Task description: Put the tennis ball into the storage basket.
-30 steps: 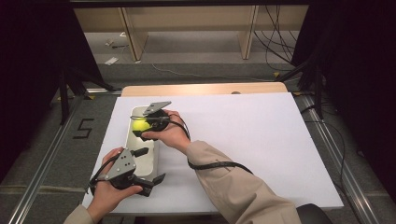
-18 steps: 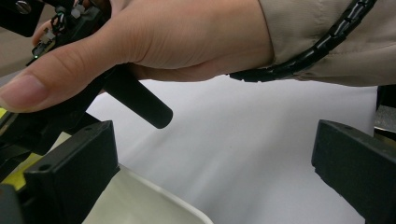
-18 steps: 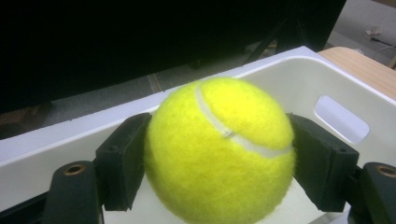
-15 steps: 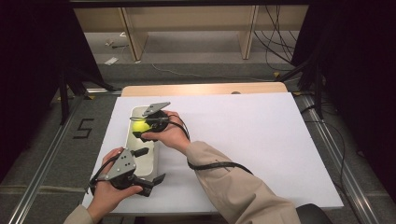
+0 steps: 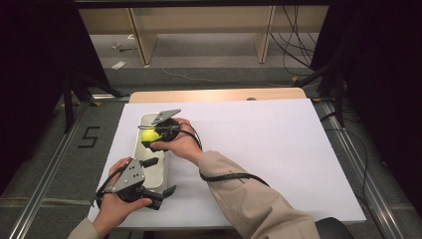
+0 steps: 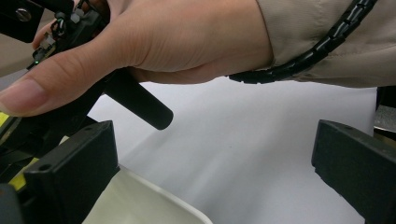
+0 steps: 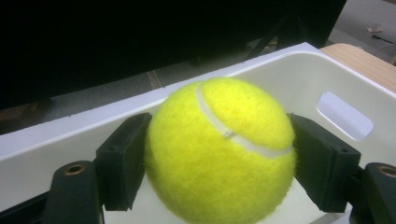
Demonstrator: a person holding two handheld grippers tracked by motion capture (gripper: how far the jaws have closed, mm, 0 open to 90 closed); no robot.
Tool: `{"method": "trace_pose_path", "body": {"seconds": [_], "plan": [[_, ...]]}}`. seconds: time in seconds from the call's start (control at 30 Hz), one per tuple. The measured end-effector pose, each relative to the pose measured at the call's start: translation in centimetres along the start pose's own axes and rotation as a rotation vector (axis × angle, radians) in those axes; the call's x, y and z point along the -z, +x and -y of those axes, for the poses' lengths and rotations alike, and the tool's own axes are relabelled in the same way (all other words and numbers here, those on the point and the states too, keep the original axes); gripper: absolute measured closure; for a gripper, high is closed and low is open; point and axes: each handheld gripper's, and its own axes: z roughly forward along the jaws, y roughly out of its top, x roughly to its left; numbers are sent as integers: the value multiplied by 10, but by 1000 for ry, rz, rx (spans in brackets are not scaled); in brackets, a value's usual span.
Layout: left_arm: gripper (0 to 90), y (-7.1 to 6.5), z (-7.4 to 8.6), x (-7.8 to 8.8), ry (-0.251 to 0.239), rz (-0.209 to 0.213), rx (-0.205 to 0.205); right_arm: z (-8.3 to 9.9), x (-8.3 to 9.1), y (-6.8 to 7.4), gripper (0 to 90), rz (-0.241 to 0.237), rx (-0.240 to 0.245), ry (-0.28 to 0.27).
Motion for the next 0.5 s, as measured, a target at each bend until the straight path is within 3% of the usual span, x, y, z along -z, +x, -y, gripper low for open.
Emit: {"method": "trace_pose_path", "body": {"seconds": [0.1, 0.3, 0.5], "plan": [[1, 0, 0, 0, 0, 0, 0, 0, 0, -1, 263, 0, -3, 4], [1, 0, 0, 0, 1, 0, -2, -4, 2, 0, 148, -18, 5, -19], [1, 0, 0, 0, 2, 1, -2, -6, 5, -1, 103, 6, -4, -42]]}}
